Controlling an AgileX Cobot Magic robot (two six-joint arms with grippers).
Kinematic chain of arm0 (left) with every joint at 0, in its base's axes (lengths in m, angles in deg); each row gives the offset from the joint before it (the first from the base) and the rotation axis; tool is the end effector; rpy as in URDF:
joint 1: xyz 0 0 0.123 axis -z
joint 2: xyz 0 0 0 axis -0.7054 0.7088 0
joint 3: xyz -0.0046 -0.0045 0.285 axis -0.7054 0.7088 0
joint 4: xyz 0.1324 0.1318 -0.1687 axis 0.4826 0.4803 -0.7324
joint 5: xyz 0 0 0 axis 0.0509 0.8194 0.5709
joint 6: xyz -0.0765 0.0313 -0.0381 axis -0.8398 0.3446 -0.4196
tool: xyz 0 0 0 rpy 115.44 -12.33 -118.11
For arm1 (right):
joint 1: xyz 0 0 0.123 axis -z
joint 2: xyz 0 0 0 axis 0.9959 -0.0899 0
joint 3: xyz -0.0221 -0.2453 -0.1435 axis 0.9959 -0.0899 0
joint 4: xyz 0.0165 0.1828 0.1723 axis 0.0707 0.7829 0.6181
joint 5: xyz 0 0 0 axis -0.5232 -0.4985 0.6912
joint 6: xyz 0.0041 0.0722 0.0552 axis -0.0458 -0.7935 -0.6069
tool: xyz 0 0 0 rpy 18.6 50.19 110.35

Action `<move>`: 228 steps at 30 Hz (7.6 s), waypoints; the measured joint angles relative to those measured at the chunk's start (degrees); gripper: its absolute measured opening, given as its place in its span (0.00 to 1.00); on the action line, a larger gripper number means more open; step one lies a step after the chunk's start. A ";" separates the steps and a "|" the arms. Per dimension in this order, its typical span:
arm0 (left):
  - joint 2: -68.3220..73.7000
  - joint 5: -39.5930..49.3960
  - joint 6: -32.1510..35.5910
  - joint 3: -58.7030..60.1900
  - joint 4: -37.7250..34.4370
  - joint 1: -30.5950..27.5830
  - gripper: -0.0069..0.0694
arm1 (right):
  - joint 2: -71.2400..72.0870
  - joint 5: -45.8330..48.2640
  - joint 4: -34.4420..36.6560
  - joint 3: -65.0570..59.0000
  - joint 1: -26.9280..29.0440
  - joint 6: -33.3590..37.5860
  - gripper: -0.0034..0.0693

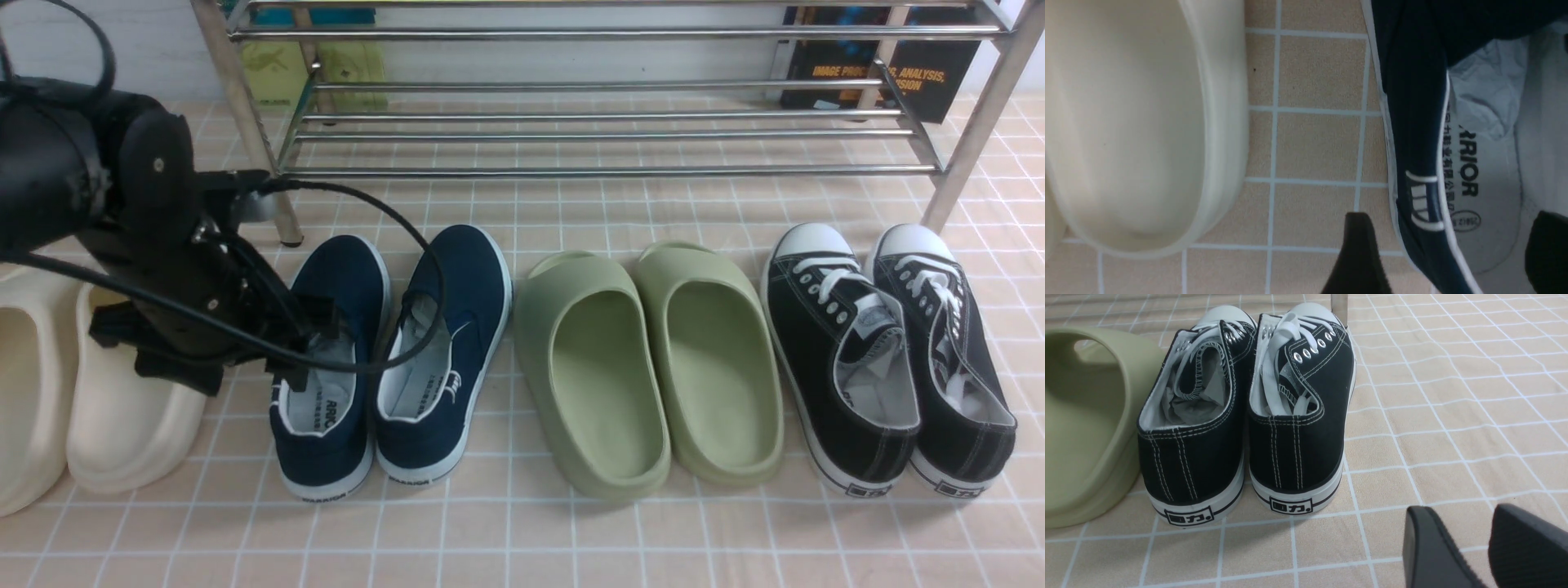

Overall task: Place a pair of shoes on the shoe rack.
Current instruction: Use the left arm to grab the shoe closest to it, then use the left arm to put a shoe into the shoe rack, then use the left arm to grab the shoe closest to it, then use the left arm to put a shoe into the shoe rack

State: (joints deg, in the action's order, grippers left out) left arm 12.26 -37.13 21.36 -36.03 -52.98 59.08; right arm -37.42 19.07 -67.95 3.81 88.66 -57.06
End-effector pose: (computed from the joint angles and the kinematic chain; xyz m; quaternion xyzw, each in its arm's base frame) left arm 0.3122 -0.0741 0.2372 0.0027 0.9877 -0.0116 0.1560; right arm 0.0524 -0.0071 0.1754 0.0770 0.7952 -0.0068 0.6014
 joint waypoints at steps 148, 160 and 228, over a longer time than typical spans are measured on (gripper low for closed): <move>3.78 4.79 15.49 -38.87 -4.00 -4.65 0.14 | 0.00 0.00 0.00 0.00 0.00 0.00 0.37; -16.94 7.51 13.68 -13.16 -1.54 -1.77 0.15 | 0.00 0.00 0.00 0.00 0.00 0.00 0.37; 14.27 -5.83 -11.28 -25.28 -8.34 7.90 0.13 | 0.00 0.00 0.00 0.00 0.00 0.00 0.37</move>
State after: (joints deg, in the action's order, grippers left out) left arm 26.53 -42.96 10.08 -61.31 -61.33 66.98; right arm -37.42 19.07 -67.95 3.81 88.66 -57.06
